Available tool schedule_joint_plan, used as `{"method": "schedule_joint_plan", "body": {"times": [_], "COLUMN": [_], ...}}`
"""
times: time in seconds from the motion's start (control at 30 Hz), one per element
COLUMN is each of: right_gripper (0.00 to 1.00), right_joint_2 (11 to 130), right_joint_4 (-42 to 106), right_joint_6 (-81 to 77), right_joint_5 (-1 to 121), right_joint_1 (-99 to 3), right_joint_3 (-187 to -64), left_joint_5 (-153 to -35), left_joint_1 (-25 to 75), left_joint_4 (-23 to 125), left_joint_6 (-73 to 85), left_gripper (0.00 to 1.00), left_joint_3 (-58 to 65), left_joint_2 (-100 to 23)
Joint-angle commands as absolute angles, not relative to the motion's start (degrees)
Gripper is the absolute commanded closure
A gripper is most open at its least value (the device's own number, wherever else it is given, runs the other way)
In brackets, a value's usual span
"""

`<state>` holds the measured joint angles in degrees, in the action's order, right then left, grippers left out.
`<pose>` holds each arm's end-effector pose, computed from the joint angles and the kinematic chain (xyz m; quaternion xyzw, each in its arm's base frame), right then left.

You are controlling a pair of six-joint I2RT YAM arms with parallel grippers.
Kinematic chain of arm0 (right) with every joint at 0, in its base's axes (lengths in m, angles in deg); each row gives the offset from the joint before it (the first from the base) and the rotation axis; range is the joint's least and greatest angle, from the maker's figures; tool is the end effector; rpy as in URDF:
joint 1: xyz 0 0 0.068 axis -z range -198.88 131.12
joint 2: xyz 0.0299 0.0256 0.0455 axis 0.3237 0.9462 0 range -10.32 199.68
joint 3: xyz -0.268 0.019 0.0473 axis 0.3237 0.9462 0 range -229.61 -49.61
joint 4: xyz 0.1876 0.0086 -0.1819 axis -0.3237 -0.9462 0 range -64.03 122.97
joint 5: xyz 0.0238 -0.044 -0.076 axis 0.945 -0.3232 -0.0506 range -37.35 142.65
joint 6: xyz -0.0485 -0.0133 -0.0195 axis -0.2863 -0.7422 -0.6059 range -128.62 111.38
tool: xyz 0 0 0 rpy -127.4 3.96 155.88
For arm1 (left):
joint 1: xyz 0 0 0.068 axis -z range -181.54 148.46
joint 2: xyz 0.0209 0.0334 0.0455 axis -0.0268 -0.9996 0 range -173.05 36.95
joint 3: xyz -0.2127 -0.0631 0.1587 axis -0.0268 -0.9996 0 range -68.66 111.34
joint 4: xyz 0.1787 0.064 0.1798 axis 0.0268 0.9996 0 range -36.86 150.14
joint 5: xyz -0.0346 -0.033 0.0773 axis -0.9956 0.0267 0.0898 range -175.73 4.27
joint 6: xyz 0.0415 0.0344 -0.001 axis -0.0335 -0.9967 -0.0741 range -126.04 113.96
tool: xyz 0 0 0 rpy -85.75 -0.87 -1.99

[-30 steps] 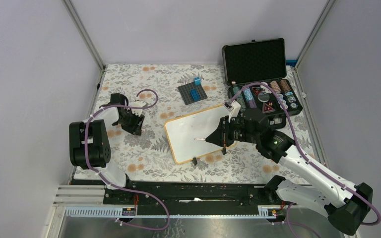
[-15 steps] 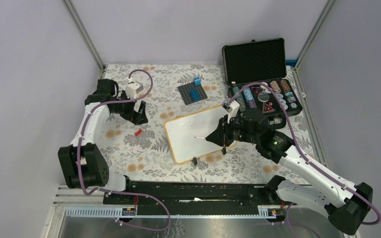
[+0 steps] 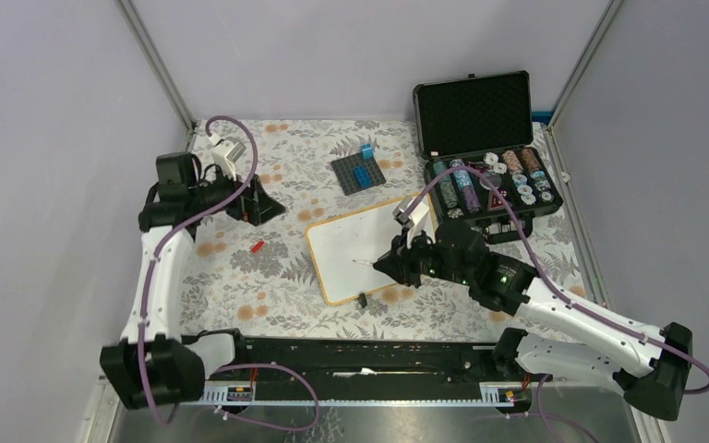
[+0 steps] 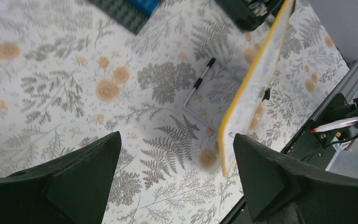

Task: Write a sentence on the whiteboard
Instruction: Place the pen cap at the center of the board, then hold the whiteboard marker at the Whiteboard stand.

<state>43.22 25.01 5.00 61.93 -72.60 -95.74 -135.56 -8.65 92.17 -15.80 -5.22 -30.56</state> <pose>0.1250 0.1800 0.3249 -0.3178 0.7279 0.3885 0.4672 0.2400 0.0026 0.3336 0.1868 0.8280 -0.3293 0.4137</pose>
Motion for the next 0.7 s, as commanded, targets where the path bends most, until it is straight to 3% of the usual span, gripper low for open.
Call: {"method": "schedule_joint_plan", "body": {"times": [0.0,0.23,0.47,0.67], "right_gripper": [1.00,1.00,1.00,1.00], "right_joint_2": [42.7,45.4,44.2,47.3], "right_joint_4": [28.4,31.6,39.8,44.0], "right_joint_6": [0.7,-4.1,-7.7,-13.0], "right_joint_5": [50.7,34.4,23.1,17.6], "right_joint_1": [-78.7,-90.8,-98.1,-101.3], "right_joint_3": [-95.0,-94.9,-91.7,-91.3], "left_joint_5": [-140.1,-141.6,-140.7,-140.5], "left_joint_1": [-8.9,-5.7,1.2,4.2], "left_joint_4": [83.8,99.7,99.8,99.5], "left_joint_6": [-12.2,-21.1,-24.1,-25.5], "left_gripper": [0.01,0.01,0.01,0.13], "left_joint_3": [-6.5,-1.6,-4.3,-6.2], "left_joint_2": [-23.0,-31.2,-29.0,-30.6]}}
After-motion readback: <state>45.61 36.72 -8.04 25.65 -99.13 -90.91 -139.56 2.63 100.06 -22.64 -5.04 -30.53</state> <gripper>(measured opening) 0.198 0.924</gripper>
